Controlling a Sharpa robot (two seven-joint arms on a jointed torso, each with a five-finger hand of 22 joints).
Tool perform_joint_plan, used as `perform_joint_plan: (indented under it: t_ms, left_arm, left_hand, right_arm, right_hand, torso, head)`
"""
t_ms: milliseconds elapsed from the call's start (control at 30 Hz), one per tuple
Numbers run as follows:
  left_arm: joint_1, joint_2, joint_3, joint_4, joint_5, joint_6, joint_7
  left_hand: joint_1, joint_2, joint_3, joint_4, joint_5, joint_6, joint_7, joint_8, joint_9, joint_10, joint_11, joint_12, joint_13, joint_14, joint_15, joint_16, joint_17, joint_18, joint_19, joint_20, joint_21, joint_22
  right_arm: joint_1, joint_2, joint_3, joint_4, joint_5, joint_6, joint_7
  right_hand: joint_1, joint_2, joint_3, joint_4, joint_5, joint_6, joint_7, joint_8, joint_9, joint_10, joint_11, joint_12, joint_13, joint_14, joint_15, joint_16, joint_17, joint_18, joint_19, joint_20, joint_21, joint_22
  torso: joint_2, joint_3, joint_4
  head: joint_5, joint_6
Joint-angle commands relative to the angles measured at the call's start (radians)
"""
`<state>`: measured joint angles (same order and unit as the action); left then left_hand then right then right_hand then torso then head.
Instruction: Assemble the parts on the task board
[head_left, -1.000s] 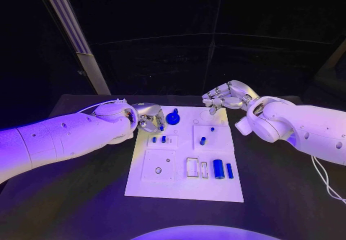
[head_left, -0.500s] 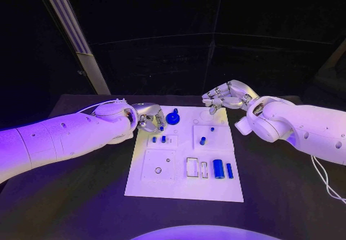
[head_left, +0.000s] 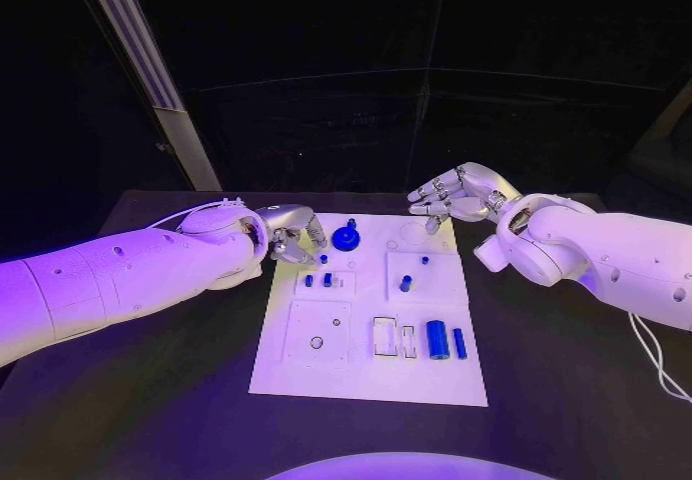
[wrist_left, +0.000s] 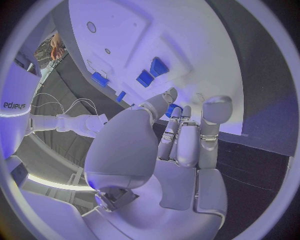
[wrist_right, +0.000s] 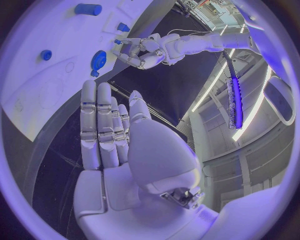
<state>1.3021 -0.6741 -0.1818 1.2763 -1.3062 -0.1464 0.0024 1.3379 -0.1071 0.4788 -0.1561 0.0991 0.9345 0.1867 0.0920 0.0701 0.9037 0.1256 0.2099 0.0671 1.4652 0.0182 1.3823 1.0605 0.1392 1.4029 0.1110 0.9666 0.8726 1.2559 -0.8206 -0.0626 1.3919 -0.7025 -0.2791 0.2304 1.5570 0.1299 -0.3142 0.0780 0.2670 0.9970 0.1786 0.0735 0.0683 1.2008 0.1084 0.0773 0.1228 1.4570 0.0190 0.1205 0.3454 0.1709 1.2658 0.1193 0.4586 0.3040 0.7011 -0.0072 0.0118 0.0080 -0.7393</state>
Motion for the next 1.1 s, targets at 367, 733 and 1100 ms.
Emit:
perform_joint_plan:
  t_ms: [367, 733, 1100]
  left_arm:
    - [0.003, -0.080, -0.002, 0.051, 0.972, -0.098, 0.499]
    - [0.002, -0.134, -0.013, 0.151, 1.385, -0.075, 0.592]
    - [0.001, -0.140, -0.027, 0.196, 1.507, -0.039, 0.611]
  left_hand:
    - [-0.001, 0.015, 0.077, -0.013, 0.025, 0.067, 0.002, 0.040, -0.001, 0.074, -0.003, 0.055, -0.002, -0.236, 0.002, -0.288, -0.525, 0.042, -0.193, 0.000, -0.268, -0.239]
    - [-0.004, 0.022, 0.026, -0.009, 0.042, 0.060, 0.003, 0.048, -0.001, 0.063, -0.002, 0.070, 0.002, -0.286, 0.006, -0.328, -0.591, 0.045, -0.229, 0.005, -0.287, -0.246]
    - [-0.035, 0.023, -0.015, 0.011, 0.049, 0.048, 0.004, 0.048, -0.003, 0.070, -0.003, 0.091, 0.004, -0.288, 0.010, -0.323, -0.598, 0.044, -0.234, 0.011, -0.296, -0.253]
  right_arm:
    - [0.000, -0.033, 0.000, 0.041, -0.626, -0.001, -0.241]
    - [-0.018, -0.040, 0.000, 0.092, -0.930, -0.012, -0.361]
    - [-0.038, -0.036, 0.000, 0.118, -1.003, 0.053, -0.373]
  right_hand:
    - [0.076, 0.015, 0.046, -0.083, 0.036, 0.082, -0.034, 0.002, 0.002, 0.053, -0.042, 0.009, -0.021, 0.049, -0.043, 0.372, 0.183, -0.035, 0.083, -0.050, 0.452, 0.434]
    - [0.060, 0.019, 0.039, -0.083, -0.063, 0.040, -0.044, -0.011, -0.001, -0.012, -0.041, -0.006, -0.053, 0.042, -0.038, 0.523, 0.285, -0.059, 0.094, -0.041, 0.663, 0.667]
    - [0.040, 0.007, 0.023, -0.077, -0.074, 0.040, -0.041, -0.010, 0.000, -0.044, -0.031, -0.011, -0.061, 0.030, -0.030, 0.631, 0.362, -0.070, 0.092, -0.033, 0.745, 0.760]
  torso:
    - [0.000, -0.0008, 0.0007]
    - [0.001, -0.0015, 0.0007]
    - [-0.001, -0.0018, 0.0007]
  head:
    - [-0.026, 0.021]
    - [-0.048, 0.037]
    - [-0.057, 0.035]
